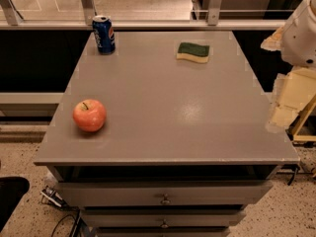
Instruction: Move sponge near apple
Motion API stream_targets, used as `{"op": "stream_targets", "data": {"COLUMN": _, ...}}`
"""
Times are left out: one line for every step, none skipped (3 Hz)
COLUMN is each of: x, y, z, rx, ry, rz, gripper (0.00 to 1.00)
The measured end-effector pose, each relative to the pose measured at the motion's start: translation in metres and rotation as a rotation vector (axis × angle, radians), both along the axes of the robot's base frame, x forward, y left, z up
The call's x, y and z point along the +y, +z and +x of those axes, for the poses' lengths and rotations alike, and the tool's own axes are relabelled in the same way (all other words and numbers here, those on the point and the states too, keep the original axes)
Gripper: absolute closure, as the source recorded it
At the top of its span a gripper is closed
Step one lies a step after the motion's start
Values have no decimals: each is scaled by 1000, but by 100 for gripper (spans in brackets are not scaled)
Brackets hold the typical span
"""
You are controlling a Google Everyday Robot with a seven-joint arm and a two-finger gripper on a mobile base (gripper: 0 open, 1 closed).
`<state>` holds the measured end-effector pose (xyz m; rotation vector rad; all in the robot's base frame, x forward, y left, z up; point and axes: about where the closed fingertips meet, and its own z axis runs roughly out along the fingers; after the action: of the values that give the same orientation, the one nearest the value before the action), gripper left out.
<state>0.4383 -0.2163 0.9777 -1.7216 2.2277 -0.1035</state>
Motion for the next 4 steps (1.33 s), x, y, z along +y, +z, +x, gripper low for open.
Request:
{"op": "stream_targets", "data": {"x": 0, "y": 0, "z": 0, "rx": 0, "ry": 0, "rz": 0, "gripper": 0}}
{"op": "stream_targets", "data": {"x": -1, "y": 3, "z": 4, "rx": -16, "ry": -11, "rz": 14, "gripper": 0}}
{"op": "stream_targets", "data": {"x": -9, "y": 1, "z": 40, "rx": -82, "ry": -17, "rz": 126, "gripper": 0}}
{"op": "stream_targets", "data": {"x": -14, "y": 2, "z": 103, "rx": -169, "ry": -1, "rz": 326, "gripper": 0}}
